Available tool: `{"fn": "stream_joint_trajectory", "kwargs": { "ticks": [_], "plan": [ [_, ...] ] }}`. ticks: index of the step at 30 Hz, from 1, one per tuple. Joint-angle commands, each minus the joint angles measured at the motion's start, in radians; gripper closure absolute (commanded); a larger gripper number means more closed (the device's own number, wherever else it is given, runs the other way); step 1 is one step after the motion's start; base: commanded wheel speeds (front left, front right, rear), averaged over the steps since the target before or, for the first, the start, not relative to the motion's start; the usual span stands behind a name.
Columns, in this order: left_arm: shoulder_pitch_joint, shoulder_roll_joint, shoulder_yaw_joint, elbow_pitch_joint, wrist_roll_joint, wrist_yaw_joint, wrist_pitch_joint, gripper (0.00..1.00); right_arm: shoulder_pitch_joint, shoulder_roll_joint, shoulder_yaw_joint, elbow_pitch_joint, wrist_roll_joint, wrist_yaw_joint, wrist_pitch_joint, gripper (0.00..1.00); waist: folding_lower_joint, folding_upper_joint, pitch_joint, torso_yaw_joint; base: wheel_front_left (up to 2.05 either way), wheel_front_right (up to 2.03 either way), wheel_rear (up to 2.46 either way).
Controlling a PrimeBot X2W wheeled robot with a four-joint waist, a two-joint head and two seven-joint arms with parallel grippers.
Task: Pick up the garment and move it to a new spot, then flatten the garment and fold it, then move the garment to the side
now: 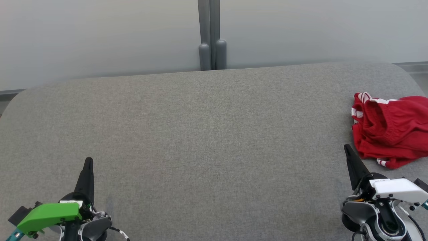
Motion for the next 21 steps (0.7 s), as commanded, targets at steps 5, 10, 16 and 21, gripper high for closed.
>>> {"fn": "stream_joint_trajectory", "kwargs": {
  "ticks": [5, 10, 16, 21],
  "plan": [
    [-0.015, 0.007, 0.005, -0.006, -0.025, -0.006, 0.007, 1.0, 0.011, -0.004, -0.005, -0.009, 0.025, 0.0, 0.008, 1.0, 0.0, 0.0, 0.0, 0.001, 0.0, 0.0, 0.0],
    [-0.015, 0.007, 0.005, -0.006, -0.025, -0.006, 0.007, 1.0, 0.011, -0.004, -0.005, -0.009, 0.025, 0.0, 0.008, 1.0, 0.0, 0.0, 0.0, 0.001, 0.0, 0.0, 0.0],
    [-0.014, 0.007, 0.005, -0.006, -0.025, -0.006, 0.007, 1.0, 0.011, -0.004, -0.004, -0.008, 0.025, 0.0, 0.008, 1.0, 0.0, 0.0, 0.0, 0.001, 0.0, 0.0, 0.0],
    [-0.014, 0.007, 0.005, -0.006, -0.025, -0.006, 0.007, 1.0, 0.011, -0.004, -0.004, -0.008, 0.025, 0.0, 0.008, 1.0, 0.0, 0.0, 0.0, 0.001, 0.0, 0.0, 0.0]
  ]
}}
